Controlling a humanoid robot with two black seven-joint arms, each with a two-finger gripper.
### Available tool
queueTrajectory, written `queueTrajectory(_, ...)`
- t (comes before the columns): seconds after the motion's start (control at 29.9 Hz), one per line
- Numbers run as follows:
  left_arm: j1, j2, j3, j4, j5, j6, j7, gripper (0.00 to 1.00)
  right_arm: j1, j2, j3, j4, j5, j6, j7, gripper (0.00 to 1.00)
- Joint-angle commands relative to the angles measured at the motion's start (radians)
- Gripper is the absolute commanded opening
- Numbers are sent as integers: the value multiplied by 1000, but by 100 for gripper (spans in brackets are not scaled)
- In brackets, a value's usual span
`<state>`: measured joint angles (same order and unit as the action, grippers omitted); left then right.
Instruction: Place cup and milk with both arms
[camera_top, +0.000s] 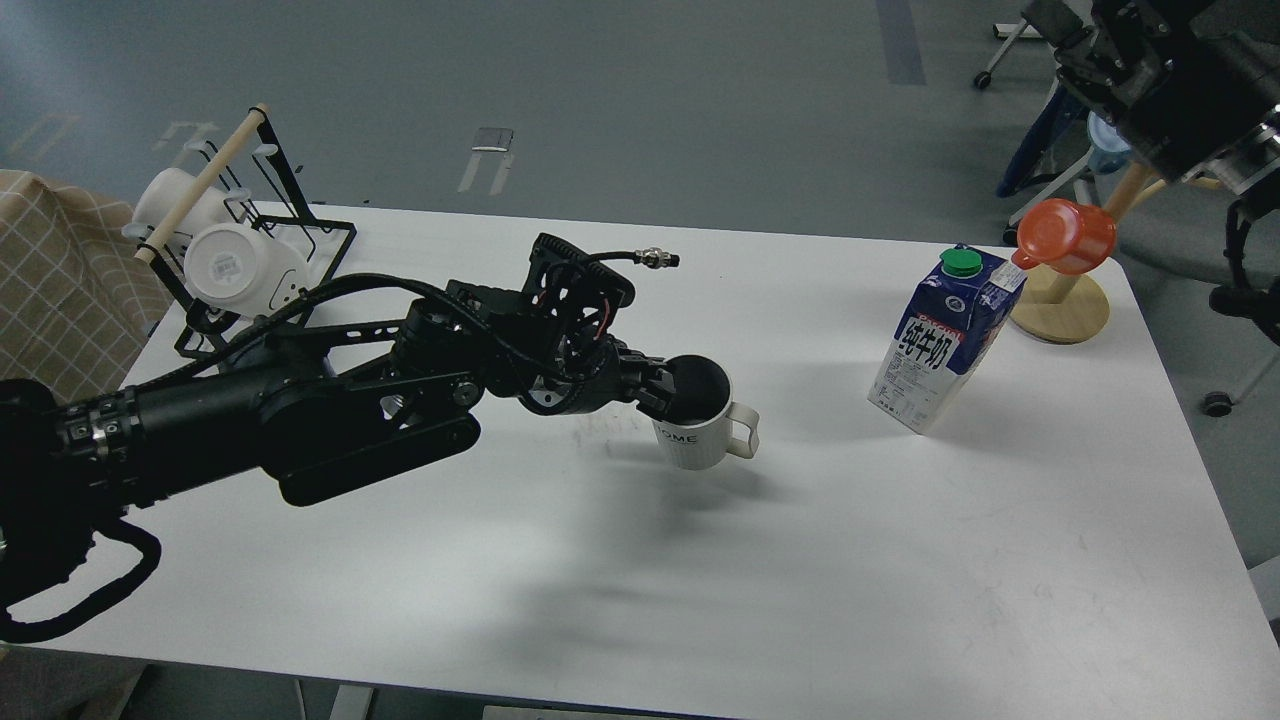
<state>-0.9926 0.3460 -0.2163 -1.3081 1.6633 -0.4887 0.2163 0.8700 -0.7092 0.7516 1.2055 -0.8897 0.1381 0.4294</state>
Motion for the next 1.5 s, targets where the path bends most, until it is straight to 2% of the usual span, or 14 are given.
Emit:
queueTrajectory(0.0, 0, -10, 2, 23, 3, 0, 0, 0, -2, 1, 0, 0, 0, 0, 0, 100)
queueTrajectory(0.33, -6, -9, 29, 26, 1, 0, 0, 0, -3, 8, -2, -1, -2, 0, 0, 100)
queueTrajectory(0.43, -6, -9, 31, 27, 1, 0, 0, 8, -3, 10, -2, -1, -2, 0, 0, 100)
queueTrajectory(0.57, -6, -7, 29, 27, 1, 0, -2, 32, -3, 13, -2, -3, -2, 0, 0, 100)
queueTrajectory(0.6, -6, -7, 29, 27, 0, 0, -2, 46, -3, 16, -2, -4, -2, 0, 0, 100)
queueTrajectory(0.63, -6, -7, 29, 27, 0, 0, -2, 56, -3, 17, -2, -4, -2, 0, 0, 100)
queueTrajectory(0.67, -4, -8, 29, 27, -2, 0, -3, 73, -3, 17, -2, -4, -3, 0, 0, 100)
queueTrajectory(0.7, -4, -9, 29, 27, -2, 0, -3, 79, -3, 17, -2, -4, -3, 0, 0, 100)
queueTrajectory(0.97, -27, 2, 17, 20, -19, 0, -5, 89, -8, 14, -3, -9, -2, 0, 2, 100)
queueTrajectory(1.2, -179, 125, -31, -7, -233, 0, -17, 89, -9, 5, -3, -9, -2, 3, 0, 100)
queueTrajectory(1.3, -199, 209, -133, -8, -362, 0, -17, 90, -9, 1, -3, -7, -2, 5, 0, 100)
queueTrajectory(1.34, -195, 234, -205, -5, -410, 0, -17, 90, -8, -9, -3, -6, -2, 6, 0, 100)
queueTrajectory(1.47, -149, 261, -394, 36, -531, 0, -15, 95, 4, -59, -5, 0, -20, 8, 2, 100)
